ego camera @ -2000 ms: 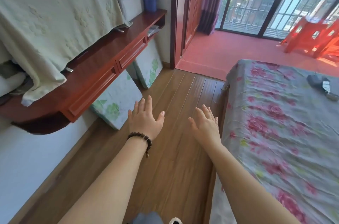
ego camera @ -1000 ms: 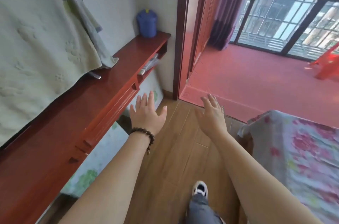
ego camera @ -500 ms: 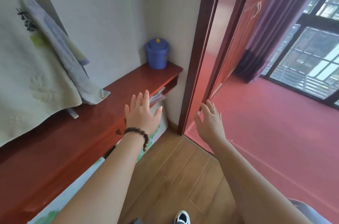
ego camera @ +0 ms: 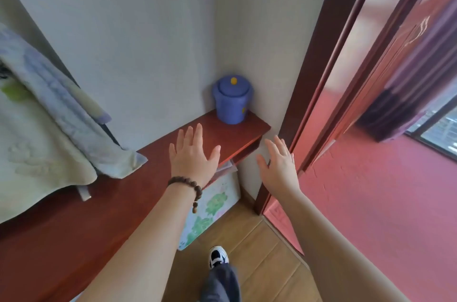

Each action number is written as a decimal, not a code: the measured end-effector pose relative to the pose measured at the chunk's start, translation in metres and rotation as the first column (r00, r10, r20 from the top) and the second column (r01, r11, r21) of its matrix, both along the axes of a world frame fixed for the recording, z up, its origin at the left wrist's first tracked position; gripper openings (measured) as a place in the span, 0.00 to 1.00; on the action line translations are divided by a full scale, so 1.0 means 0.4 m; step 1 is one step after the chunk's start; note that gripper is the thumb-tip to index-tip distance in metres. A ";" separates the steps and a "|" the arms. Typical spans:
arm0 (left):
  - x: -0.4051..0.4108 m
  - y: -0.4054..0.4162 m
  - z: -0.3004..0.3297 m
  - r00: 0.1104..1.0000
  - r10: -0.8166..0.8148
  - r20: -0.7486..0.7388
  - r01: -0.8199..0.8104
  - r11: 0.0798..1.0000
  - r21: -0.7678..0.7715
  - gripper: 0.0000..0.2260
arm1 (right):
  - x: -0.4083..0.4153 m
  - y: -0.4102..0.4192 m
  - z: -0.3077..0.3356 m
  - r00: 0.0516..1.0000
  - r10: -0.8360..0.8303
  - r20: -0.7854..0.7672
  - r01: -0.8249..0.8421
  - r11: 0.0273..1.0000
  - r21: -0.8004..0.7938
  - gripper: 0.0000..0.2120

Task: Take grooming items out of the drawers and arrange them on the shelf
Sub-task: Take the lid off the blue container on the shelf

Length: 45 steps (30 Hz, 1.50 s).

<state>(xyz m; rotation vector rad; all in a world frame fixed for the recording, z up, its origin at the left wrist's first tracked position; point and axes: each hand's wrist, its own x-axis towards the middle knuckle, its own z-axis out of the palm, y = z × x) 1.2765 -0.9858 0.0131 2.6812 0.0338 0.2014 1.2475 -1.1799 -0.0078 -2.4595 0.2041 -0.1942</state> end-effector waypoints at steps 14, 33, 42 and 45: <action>0.504 -0.061 -0.018 0.998 -0.064 -0.003 0.064 0.998 0.020 0.29 | 0.510 -0.028 -0.014 0.998 0.061 -0.030 -0.061 0.998 0.012 0.26; 0.763 -0.218 -0.064 0.995 -0.099 0.019 0.101 0.987 -0.127 0.13 | 0.732 -0.072 -0.049 0.961 0.243 -0.130 -0.228 0.966 0.121 0.37; 0.629 -0.100 0.027 0.950 0.085 0.301 -0.012 0.971 -0.237 0.07 | 0.733 -0.073 -0.058 0.960 0.255 -0.120 -0.241 0.963 0.120 0.37; 0.556 -0.020 -0.025 0.968 0.140 0.207 -0.097 0.974 -0.207 0.06 | 0.733 -0.076 -0.061 0.959 0.253 -0.124 -0.238 0.963 0.122 0.37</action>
